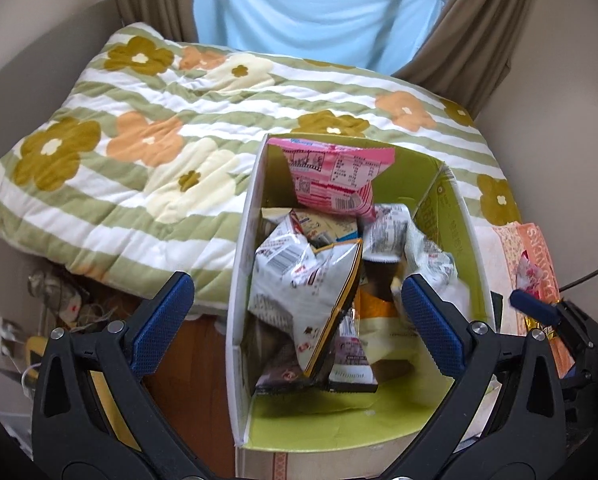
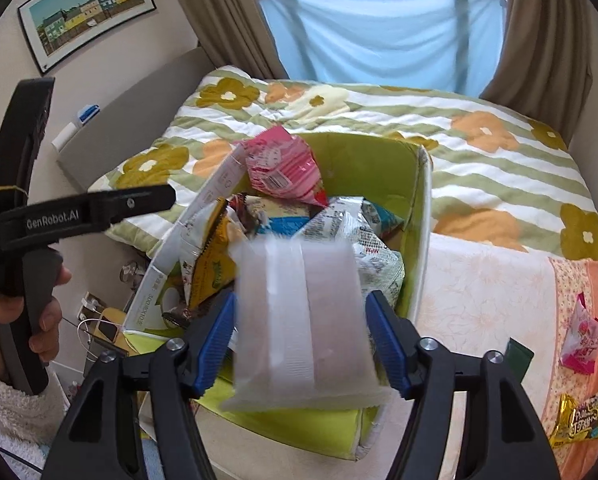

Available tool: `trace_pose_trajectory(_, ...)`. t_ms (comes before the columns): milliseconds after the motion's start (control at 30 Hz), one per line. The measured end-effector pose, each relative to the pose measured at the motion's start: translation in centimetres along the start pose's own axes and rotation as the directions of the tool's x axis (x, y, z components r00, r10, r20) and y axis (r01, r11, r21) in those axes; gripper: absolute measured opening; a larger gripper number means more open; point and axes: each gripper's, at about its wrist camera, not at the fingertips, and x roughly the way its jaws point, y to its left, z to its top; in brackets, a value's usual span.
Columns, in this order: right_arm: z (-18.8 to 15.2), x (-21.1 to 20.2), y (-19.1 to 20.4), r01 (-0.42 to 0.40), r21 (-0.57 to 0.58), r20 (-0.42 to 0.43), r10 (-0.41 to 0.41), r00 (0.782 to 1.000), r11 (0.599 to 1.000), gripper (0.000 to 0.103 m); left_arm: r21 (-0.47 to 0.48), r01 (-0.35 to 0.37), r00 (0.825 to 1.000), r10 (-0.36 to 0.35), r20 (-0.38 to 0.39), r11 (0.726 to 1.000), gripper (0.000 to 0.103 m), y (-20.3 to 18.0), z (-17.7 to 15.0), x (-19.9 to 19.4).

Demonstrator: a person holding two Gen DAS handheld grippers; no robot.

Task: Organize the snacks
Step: 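Carry both items over the box and open both tools to drop them, then move both tools back to the waffle cookie and gold packet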

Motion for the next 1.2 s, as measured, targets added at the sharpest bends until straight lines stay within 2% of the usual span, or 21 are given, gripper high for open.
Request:
trace_pose_trajectory(33, -0.1, -0.2, 0.2, -0.008, -0.007, 0.022, 0.008, 1.000, 1.000, 0.084, -0.002, -0.003, 1.000, 0.003, -0.001, 1.000, 0.103, -0.1, -0.4, -0.1)
trace_pose_trajectory(67, -0.1, -0.4, 0.3, -0.010, -0.011, 0.031, 0.011, 0.999, 1.000, 0.089, -0.004, -0.006, 1.000, 0.006, -0.004, 1.000, 0.103, 0.0, -0.9, -0.2)
trace_pose_trajectory(333, -1.3, 0.1, 0.2, 0.007, 0.001, 0.017, -0.007, 1.000, 1.000, 0.089, -0.022, 0.011, 1.000, -0.011, -0.027, 1.000, 0.103, 0.8, -3.4, -0.3)
trace_pose_trajectory(533, -1.6, -0.3, 0.6, 0.031, 0.005, 0.016, -0.031, 0.999, 0.999, 0.089, 0.007, 0.018, 1.000, -0.018, -0.022, 1.000, 0.103, 0.3, -4.2, -0.7)
trace_pose_trajectory(667, -1.9, -1.1, 0.6, 0.055, 0.028, 0.026, -0.056, 0.998, 0.998, 0.089, 0.047, 0.068, 0.998, -0.068, -0.009, 0.997, 0.103, -0.9, -4.0, -1.0)
trace_pose_trajectory(933, -3.3, -5.3, -1.6, 0.144, 0.104, 0.095, -0.154, 0.984, 0.984, 0.089, 0.156, 0.142, 0.989, -0.146, 0.011, 0.977, 0.103, -6.5, -3.7, -2.0)
trace_pose_trajectory(1067, -4.2, -8.1, -5.1, 0.188, 0.173, 0.123, -0.211, 0.970, 0.967, 0.089, 0.180, 0.175, 0.984, -0.180, 0.007, 0.968, 0.103, -10.0, -4.1, -2.5)
trace_pose_trajectory(1200, -5.5, -10.3, -9.4, 0.211, 0.232, 0.132, -0.245, 0.960, 0.950, 0.089, 0.211, 0.174, 0.984, -0.179, 0.005, 0.962, 0.103, -14.7, -5.0, -2.6)
